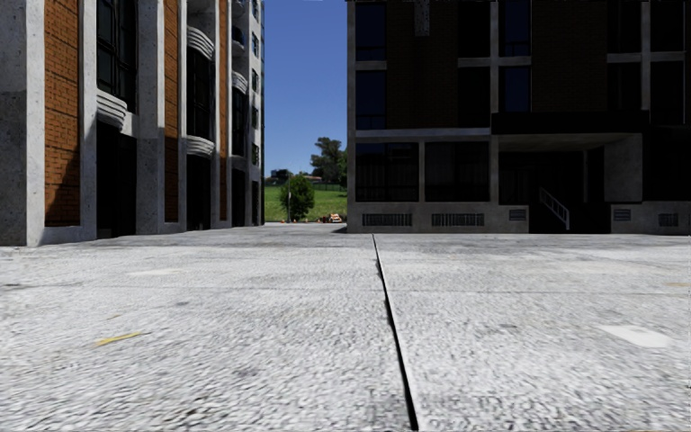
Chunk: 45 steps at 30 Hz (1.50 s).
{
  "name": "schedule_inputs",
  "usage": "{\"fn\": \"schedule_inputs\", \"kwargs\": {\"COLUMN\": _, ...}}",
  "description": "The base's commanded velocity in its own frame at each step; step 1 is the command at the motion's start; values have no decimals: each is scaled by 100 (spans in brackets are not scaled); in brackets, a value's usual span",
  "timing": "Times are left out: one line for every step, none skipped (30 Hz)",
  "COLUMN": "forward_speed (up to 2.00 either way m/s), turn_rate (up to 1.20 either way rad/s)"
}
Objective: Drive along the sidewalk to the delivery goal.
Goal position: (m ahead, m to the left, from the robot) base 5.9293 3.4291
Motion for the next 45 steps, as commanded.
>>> {"fn": "schedule_inputs", "kwargs": {"forward_speed": 200, "turn_rate": 104}}
{"fn": "schedule_inputs", "kwargs": {"forward_speed": 200, "turn_rate": 104}}
{"fn": "schedule_inputs", "kwargs": {"forward_speed": 200, "turn_rate": 104}}
{"fn": "schedule_inputs", "kwargs": {"forward_speed": 200, "turn_rate": 104}}
{"fn": "schedule_inputs", "kwargs": {"forward_speed": 200, "turn_rate": 104}}
{"fn": "schedule_inputs", "kwargs": {"forward_speed": 200, "turn_rate": 104}}
{"fn": "schedule_inputs", "kwargs": {"forward_speed": 200, "turn_rate": 104}}
{"fn": "schedule_inputs", "kwargs": {"forward_speed": 200, "turn_rate": 104}}
{"fn": "schedule_inputs", "kwargs": {"forward_speed": 200, "turn_rate": 104}}
{"fn": "schedule_inputs", "kwargs": {"forward_speed": 200, "turn_rate": 104}}
{"fn": "schedule_inputs", "kwargs": {"forward_speed": 200, "turn_rate": 104}}
{"fn": "schedule_inputs", "kwargs": {"forward_speed": 200, "turn_rate": 104}}
{"fn": "schedule_inputs", "kwargs": {"forward_speed": 200, "turn_rate": 104}}
{"fn": "schedule_inputs", "kwargs": {"forward_speed": 200, "turn_rate": 104}}
{"fn": "schedule_inputs", "kwargs": {"forward_speed": 200, "turn_rate": 104}}
{"fn": "schedule_inputs", "kwargs": {"forward_speed": 200, "turn_rate": 104}}
{"fn": "schedule_inputs", "kwargs": {"forward_speed": 200, "turn_rate": 104}}
{"fn": "schedule_inputs", "kwargs": {"forward_speed": 200, "turn_rate": 104}}
{"fn": "schedule_inputs", "kwargs": {"forward_speed": 200, "turn_rate": 104}}
{"fn": "schedule_inputs", "kwargs": {"forward_speed": 200, "turn_rate": 103}}
{"fn": "schedule_inputs", "kwargs": {"forward_speed": 200, "turn_rate": 89}}
{"fn": "schedule_inputs", "kwargs": {"forward_speed": 200, "turn_rate": 2}}
{"fn": "schedule_inputs", "kwargs": {"forward_speed": 200, "turn_rate": 2}}
{"fn": "schedule_inputs", "kwargs": {"forward_speed": 200, "turn_rate": 0}}
{"fn": "schedule_inputs", "kwargs": {"forward_speed": 200, "turn_rate": 0}}
{"fn": "schedule_inputs", "kwargs": {"forward_speed": 200, "turn_rate": 0}}
{"fn": "schedule_inputs", "kwargs": {"forward_speed": 200, "turn_rate": 0}}
{"fn": "schedule_inputs", "kwargs": {"forward_speed": 200, "turn_rate": 0}}
{"fn": "schedule_inputs", "kwargs": {"forward_speed": 200, "turn_rate": 0}}
{"fn": "schedule_inputs", "kwargs": {"forward_speed": 200, "turn_rate": 0}}
{"fn": "schedule_inputs", "kwargs": {"forward_speed": 200, "turn_rate": 0}}
{"fn": "schedule_inputs", "kwargs": {"forward_speed": 200, "turn_rate": 0}}
{"fn": "schedule_inputs", "kwargs": {"forward_speed": 200, "turn_rate": 0}}
{"fn": "schedule_inputs", "kwargs": {"forward_speed": 200, "turn_rate": 0}}
{"fn": "schedule_inputs", "kwargs": {"forward_speed": 200, "turn_rate": 0}}
{"fn": "schedule_inputs", "kwargs": {"forward_speed": 200, "turn_rate": 0}}
{"fn": "schedule_inputs", "kwargs": {"forward_speed": 200, "turn_rate": 0}}
{"fn": "schedule_inputs", "kwargs": {"forward_speed": 200, "turn_rate": 0}}
{"fn": "schedule_inputs", "kwargs": {"forward_speed": 200, "turn_rate": 0}}
{"fn": "schedule_inputs", "kwargs": {"forward_speed": 200, "turn_rate": 0}}
{"fn": "schedule_inputs", "kwargs": {"forward_speed": 200, "turn_rate": 0}}
{"fn": "schedule_inputs", "kwargs": {"forward_speed": 200, "turn_rate": 0}}
{"fn": "schedule_inputs", "kwargs": {"forward_speed": 200, "turn_rate": 0}}
{"fn": "schedule_inputs", "kwargs": {"forward_speed": 200, "turn_rate": 0}}
{"fn": "schedule_inputs", "kwargs": {"forward_speed": 200, "turn_rate": 0}}
